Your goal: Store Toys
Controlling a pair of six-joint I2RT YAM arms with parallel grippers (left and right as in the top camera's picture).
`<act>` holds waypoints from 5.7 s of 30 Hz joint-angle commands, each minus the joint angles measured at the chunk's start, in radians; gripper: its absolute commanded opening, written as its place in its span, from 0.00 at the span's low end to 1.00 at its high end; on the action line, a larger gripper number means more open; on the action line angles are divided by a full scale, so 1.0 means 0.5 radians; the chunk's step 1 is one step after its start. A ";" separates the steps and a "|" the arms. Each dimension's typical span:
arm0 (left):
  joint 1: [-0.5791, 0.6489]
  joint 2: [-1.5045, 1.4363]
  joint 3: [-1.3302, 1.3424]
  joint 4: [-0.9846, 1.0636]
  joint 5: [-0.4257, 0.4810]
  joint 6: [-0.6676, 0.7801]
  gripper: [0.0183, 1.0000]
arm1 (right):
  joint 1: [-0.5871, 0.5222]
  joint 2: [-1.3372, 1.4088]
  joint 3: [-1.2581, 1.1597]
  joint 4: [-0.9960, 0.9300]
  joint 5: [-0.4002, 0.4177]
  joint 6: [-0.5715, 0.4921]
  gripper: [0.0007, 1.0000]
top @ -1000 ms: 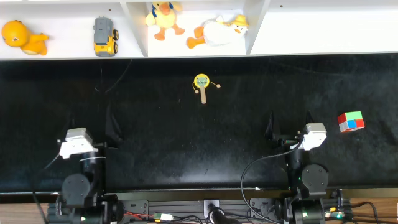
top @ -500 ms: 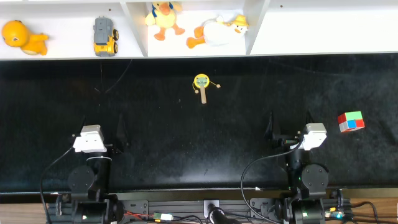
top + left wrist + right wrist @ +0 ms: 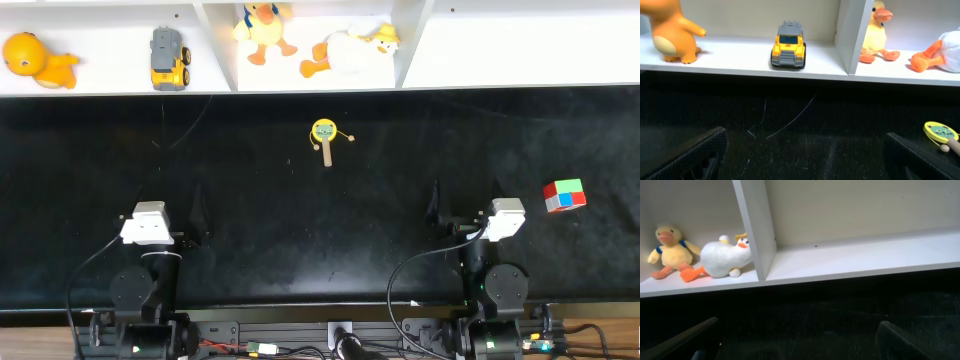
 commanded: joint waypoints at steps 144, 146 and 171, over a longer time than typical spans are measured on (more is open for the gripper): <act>-0.008 -0.019 -0.002 -0.005 0.041 -0.022 1.00 | 1.243 3.145 2.127 -1.353 0.660 0.874 0.07; -0.008 -0.019 -0.002 -0.005 0.041 -0.022 1.00 | 1.200 2.966 2.007 -1.357 0.665 0.874 0.08; -0.008 -0.019 -0.002 -0.005 0.041 -0.022 1.00 | 0.098 2.437 2.049 -1.382 0.464 -0.125 0.07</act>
